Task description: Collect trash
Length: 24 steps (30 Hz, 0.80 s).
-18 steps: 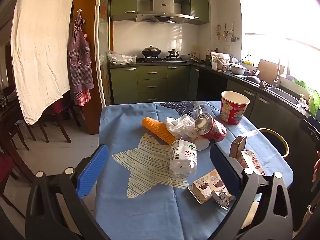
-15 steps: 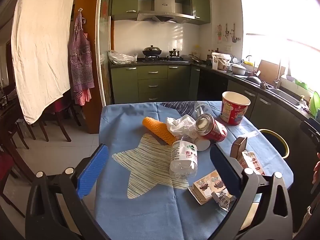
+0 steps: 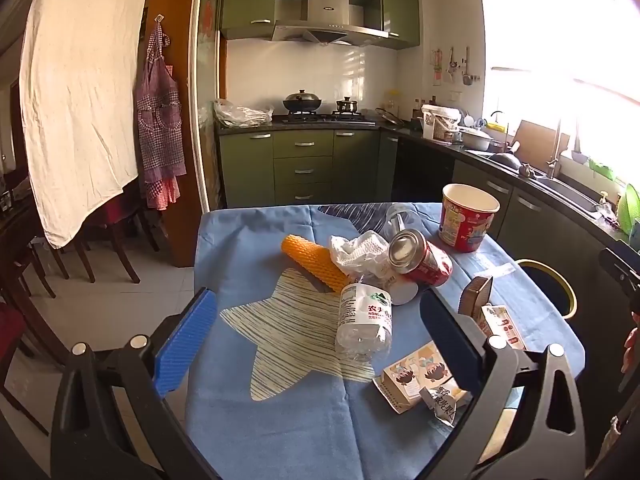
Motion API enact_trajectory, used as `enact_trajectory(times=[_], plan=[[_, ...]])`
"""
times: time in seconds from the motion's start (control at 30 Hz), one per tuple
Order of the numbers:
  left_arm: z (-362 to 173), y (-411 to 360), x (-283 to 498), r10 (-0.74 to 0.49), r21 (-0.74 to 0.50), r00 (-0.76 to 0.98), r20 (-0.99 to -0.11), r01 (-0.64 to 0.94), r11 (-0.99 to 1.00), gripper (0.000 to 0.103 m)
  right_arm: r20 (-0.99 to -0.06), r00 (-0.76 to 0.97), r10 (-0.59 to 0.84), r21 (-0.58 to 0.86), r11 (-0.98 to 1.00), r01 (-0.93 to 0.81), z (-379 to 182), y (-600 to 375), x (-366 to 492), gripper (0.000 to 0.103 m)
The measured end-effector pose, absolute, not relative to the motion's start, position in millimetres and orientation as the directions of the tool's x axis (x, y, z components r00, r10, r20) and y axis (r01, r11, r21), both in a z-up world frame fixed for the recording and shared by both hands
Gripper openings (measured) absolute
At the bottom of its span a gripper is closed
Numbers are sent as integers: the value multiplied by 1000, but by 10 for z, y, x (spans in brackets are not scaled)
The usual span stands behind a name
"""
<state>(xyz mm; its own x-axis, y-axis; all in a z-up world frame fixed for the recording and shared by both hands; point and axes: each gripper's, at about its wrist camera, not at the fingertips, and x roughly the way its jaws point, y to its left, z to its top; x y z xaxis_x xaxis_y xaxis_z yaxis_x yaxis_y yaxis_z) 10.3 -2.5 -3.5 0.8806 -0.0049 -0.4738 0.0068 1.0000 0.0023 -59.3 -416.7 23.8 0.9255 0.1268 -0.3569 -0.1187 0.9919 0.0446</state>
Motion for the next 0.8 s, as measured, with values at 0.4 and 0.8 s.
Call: enact_trajectory(times=[0.4,0.8], plan=[[2,-15,78,-17,-6,878,-478,16,1000,97,-364,923,125,47,992,-116,173,-4116,-535,99],[-33,-34,75,-20,-7,876,-482,18,1000,97,-368,921,129,52,992,-118,153,-4097,-527,99]])
